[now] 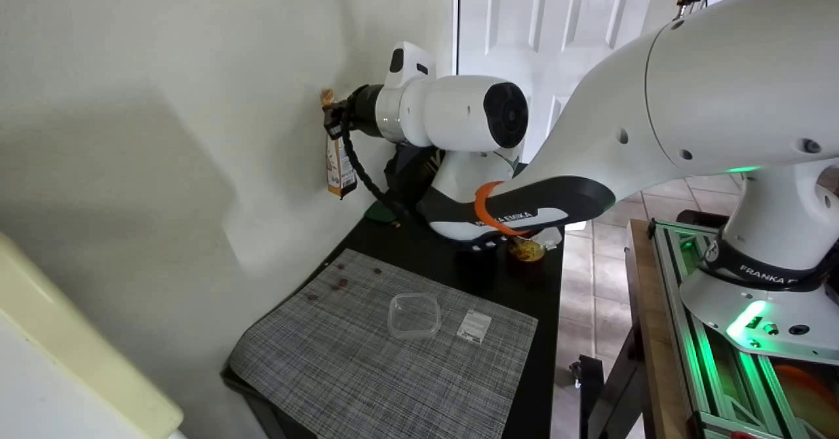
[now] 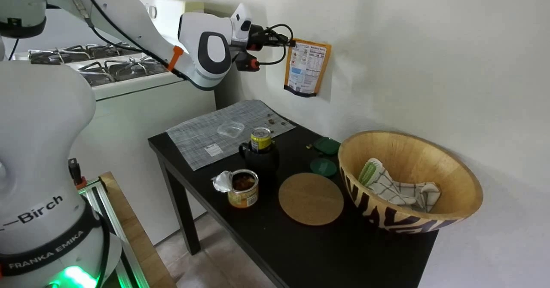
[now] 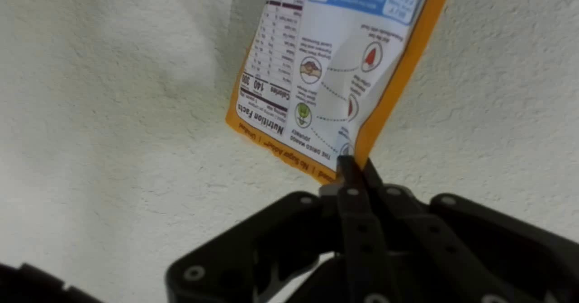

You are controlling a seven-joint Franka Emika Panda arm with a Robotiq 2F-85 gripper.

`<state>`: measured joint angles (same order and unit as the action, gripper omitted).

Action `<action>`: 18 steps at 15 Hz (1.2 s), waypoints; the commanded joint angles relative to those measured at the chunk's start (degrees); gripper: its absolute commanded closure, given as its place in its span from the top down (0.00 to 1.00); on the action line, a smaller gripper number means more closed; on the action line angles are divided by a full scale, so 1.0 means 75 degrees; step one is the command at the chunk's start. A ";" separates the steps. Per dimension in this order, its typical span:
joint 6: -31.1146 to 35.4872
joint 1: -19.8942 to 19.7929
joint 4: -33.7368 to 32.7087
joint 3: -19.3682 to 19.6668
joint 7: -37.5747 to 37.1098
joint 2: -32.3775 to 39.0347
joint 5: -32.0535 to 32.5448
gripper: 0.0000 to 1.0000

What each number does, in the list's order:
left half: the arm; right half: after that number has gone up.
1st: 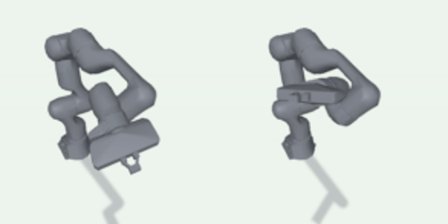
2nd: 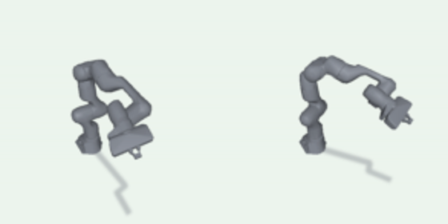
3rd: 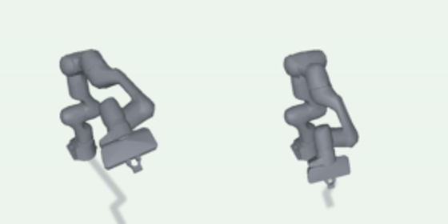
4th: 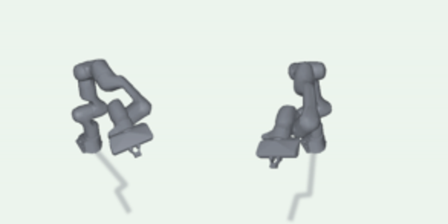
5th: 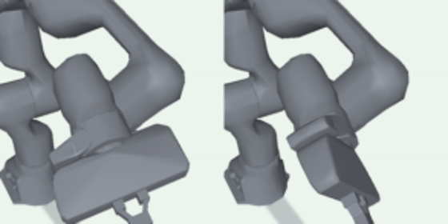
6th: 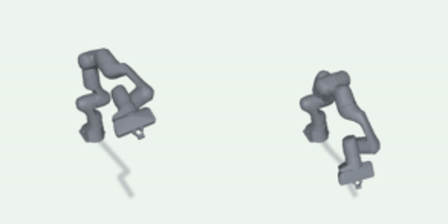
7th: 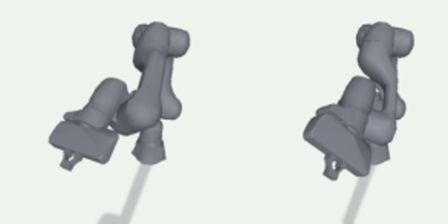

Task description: Remove the orange packet from the wooden bowl and put it on the table

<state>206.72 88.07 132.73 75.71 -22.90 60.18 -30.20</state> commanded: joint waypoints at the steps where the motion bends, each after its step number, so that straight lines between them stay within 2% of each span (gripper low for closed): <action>1: 0.0114 -0.0119 -0.0081 -0.0225 0.0634 -0.0282 -0.0470 0.03; 2: 0.0114 -0.0129 -0.0086 -0.0231 0.0656 -0.0324 -0.0467 0.01; 3: -0.0588 0.0181 -0.0010 -0.0015 0.0839 0.0232 -0.0898 0.01; 4: -0.1330 0.0636 0.0229 0.0387 0.0563 0.0973 -0.1005 0.01; 7: -0.2992 0.1508 0.0787 0.0667 0.0652 0.1540 -0.1354 0.01; 11: -0.4289 0.2303 0.1229 0.0575 -0.0100 0.1667 -0.0855 0.01; 15: -0.5162 0.2578 0.1279 0.0446 -0.0942 0.2012 -0.0581 0.01; 18: -0.5521 0.2532 0.1188 0.0396 -0.1323 0.2212 -0.0172 0.01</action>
<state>168.01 106.27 141.47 78.96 -28.30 72.78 -34.32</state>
